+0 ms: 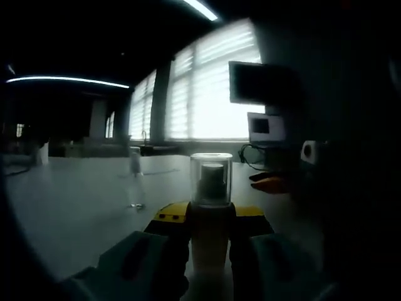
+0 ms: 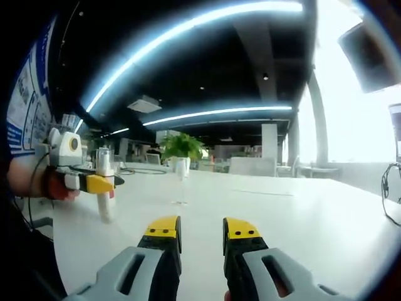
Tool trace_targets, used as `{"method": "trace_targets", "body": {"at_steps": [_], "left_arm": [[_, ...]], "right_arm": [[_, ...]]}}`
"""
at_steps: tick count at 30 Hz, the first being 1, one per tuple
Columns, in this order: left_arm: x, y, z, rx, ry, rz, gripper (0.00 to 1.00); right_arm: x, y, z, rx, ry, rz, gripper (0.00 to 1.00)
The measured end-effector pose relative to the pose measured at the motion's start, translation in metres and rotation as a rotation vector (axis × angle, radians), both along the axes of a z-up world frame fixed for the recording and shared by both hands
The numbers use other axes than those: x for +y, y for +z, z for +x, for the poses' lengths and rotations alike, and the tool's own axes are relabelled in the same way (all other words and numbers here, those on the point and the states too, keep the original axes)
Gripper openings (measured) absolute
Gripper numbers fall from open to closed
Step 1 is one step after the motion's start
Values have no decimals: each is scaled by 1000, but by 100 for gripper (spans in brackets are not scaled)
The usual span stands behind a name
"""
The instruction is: Clamp pump bottle remove cover press pump head put on cover
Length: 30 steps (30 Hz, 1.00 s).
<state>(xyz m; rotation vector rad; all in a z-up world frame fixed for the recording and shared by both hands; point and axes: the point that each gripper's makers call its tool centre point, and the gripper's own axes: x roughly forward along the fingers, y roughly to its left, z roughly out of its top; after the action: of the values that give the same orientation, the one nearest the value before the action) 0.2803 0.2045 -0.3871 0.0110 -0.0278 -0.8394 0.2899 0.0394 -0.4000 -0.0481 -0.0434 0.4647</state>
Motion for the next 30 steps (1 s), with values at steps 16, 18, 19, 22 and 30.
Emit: {"method": "trace_targets", "body": {"at_steps": [16, 18, 19, 22, 30], "left_arm": [[4, -1, 5, -8, -14, -45, 18], [4, -1, 5, -8, -8, -46, 18], [4, -1, 5, -6, -8, -48, 18], [2, -1, 5, -6, -8, -48, 18], [0, 3, 7, -21, -3, -59, 17]], "right_arm": [[1, -1, 0, -2, -2, -14, 21], [0, -1, 0, -1, -3, -12, 21], [0, -1, 0, -1, -3, -12, 21], [1, -1, 0, -2, -3, -14, 21], [0, -1, 0, -1, -4, -18, 21]]}}
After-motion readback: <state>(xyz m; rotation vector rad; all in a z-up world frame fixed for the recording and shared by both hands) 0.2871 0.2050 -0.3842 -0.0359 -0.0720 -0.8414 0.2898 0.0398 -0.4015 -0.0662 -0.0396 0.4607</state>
